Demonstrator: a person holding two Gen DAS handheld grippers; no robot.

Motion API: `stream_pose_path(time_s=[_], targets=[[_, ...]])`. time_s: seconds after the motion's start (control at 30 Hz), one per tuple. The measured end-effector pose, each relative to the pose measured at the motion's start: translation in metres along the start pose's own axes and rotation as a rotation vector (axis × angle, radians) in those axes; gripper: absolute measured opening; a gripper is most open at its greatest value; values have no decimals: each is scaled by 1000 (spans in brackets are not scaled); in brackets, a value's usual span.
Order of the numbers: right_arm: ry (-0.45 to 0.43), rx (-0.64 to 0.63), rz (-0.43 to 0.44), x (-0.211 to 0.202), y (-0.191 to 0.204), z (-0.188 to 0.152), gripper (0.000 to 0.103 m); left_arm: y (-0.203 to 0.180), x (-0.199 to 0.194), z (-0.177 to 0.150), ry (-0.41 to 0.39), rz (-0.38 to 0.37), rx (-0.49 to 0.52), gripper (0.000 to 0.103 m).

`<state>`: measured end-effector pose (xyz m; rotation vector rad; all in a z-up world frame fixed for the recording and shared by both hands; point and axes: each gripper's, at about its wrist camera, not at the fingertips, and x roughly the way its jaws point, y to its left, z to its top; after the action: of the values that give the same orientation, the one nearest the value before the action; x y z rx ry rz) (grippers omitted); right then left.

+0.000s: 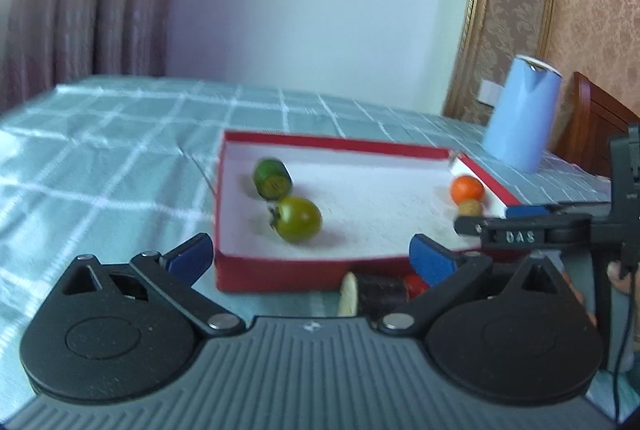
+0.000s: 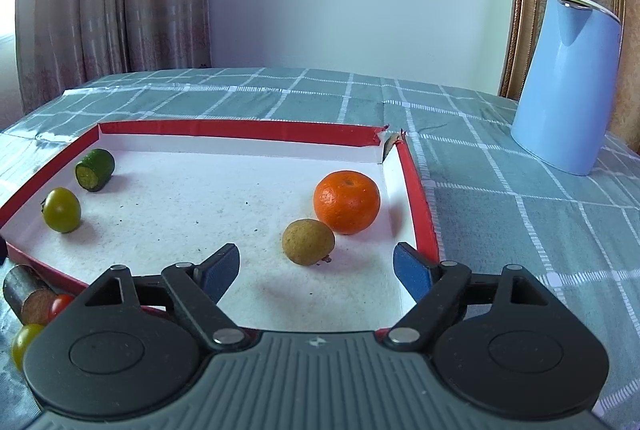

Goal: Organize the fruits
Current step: 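Grasp the dark cylindrical piece with the right tool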

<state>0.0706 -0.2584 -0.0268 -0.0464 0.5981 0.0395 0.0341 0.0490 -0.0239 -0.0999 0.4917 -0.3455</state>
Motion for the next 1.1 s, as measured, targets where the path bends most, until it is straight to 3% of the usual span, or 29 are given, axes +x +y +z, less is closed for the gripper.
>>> stream_pose_path(time_s=[0.33, 0.47, 0.83, 0.97, 1.1], targets=[[-104, 56, 12, -32, -11, -8, 84, -10, -3, -5, -4, 10, 47, 103], [-181, 63, 21, -52, -12, -13, 84, -16, -11, -8, -45, -36, 84, 103], [-170, 77, 20, -53, -12, -15, 85, -32, 2, -11, 54, -15, 171, 103], [-178, 71, 25, -58, -11, -17, 85, -24, -5, -13, 82, -27, 121, 103], [-176, 78, 84, -67, -12, -21, 85, -12, 6, -7, 120, -26, 29, 103]])
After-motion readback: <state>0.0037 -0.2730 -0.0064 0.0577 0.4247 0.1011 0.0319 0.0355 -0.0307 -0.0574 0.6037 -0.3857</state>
